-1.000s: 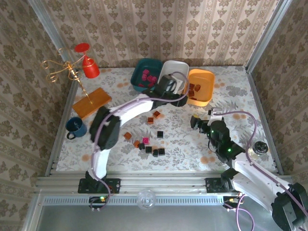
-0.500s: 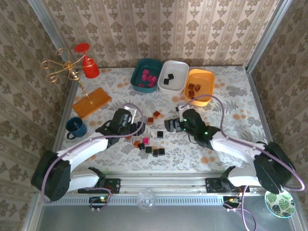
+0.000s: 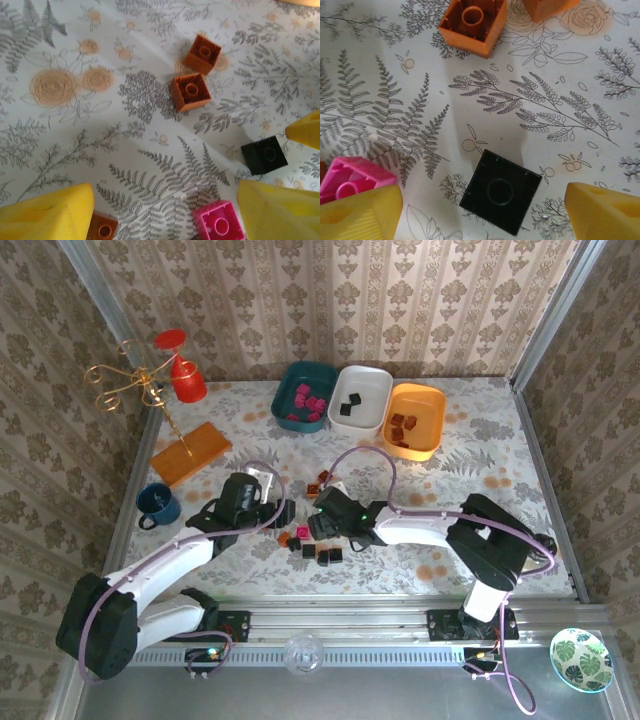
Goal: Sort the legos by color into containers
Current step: Pick up the lego from the center of the table, then place the lego in the container.
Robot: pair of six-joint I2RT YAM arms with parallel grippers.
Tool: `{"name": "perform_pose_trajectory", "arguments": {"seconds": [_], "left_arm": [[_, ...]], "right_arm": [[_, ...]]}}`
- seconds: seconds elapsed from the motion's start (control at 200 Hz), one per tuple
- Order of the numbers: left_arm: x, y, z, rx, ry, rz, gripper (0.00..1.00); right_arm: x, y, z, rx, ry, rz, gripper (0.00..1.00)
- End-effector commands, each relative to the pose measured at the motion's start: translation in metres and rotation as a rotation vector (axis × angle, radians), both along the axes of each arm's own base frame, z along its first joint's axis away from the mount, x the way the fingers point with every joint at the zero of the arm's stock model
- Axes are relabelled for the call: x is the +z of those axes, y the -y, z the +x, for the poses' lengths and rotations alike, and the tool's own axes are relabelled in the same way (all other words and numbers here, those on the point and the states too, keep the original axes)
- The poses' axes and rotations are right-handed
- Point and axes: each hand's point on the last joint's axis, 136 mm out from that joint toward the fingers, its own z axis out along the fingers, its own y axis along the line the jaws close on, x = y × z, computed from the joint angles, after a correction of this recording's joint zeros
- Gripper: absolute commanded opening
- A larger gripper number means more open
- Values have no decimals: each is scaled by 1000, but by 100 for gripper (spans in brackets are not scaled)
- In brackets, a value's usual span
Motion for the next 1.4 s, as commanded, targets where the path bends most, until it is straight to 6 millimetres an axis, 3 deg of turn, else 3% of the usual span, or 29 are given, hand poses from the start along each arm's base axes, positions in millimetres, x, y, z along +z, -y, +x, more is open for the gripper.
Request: {"name": "perform_pose_trajectory", "arguments": {"seconds": [0.0, 0.18, 0.475, 0.62, 0.75, 0.925, 1.05, 1.245, 1.395], "left_arm": [[9, 3, 0, -5, 8, -59, 77], [16, 2, -3, -7, 35, -81, 77], [21, 4, -5, -15, 44, -110, 77], [22, 7, -6, -20, 41, -128, 77], [22, 9, -6, -23, 37, -144, 77], [24, 8, -6, -22, 43, -147, 77], [28, 6, -7, -22, 61, -142, 77], [36, 0, -8, -11, 96, -139, 77], [39, -3, -10, -6, 106, -141, 77]], "right_arm": [[-6, 13, 12, -108, 34, -70, 84], [-20, 18, 16, -142, 31, -97, 76], [-24, 19, 17, -161, 46, -38, 47], [-12, 19, 22, -156, 80, -16, 37], [14, 24, 38, -162, 129, 47, 34], [67, 50, 88, -228, 214, 188, 33], [93, 72, 132, -290, 270, 289, 32], [111, 92, 204, -353, 303, 361, 32], [102, 93, 257, -387, 285, 383, 32]]}}
